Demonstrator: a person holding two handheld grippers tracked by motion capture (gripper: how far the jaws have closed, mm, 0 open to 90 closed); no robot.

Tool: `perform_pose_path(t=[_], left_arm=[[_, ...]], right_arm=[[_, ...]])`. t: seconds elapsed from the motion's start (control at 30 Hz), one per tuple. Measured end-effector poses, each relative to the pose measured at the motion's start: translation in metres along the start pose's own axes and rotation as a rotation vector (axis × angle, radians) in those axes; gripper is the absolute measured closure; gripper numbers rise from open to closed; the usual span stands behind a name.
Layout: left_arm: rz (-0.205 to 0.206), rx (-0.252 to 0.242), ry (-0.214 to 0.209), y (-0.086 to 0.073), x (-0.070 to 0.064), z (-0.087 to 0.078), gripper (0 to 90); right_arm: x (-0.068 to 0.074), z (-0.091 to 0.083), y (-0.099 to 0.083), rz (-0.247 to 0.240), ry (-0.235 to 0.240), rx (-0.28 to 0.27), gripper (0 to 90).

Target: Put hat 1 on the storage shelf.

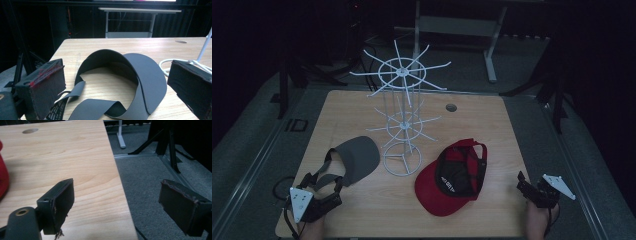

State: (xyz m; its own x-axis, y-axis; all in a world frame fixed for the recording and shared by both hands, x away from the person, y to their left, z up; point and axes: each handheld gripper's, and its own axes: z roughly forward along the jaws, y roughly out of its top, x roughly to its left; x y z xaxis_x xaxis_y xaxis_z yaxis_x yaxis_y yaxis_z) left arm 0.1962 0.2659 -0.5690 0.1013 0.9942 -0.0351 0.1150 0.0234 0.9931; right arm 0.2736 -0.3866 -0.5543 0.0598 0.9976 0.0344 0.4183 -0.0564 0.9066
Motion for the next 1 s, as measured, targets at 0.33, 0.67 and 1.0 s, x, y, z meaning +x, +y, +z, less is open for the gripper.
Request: perform_pose_path(t=[0.33,0.67,1.0], left_arm=[[-0.004,0.013,-0.02,0.001,-0.002,-0.002,1.9],[-0.018,0.012,-0.037,0.003,-0.001,-0.004,1.8],[-0.025,0.006,-0.051,0.005,-0.003,-0.005,1.8]], right_arm=[[0.014,-0.02,0.016,-0.037,0.09,0.046,11.4],[0.054,-0.041,0.034,-0.057,0.292,0.036,13.1],[0.107,-0.034,0.038,-0.114,0.439,0.141,13.0]])
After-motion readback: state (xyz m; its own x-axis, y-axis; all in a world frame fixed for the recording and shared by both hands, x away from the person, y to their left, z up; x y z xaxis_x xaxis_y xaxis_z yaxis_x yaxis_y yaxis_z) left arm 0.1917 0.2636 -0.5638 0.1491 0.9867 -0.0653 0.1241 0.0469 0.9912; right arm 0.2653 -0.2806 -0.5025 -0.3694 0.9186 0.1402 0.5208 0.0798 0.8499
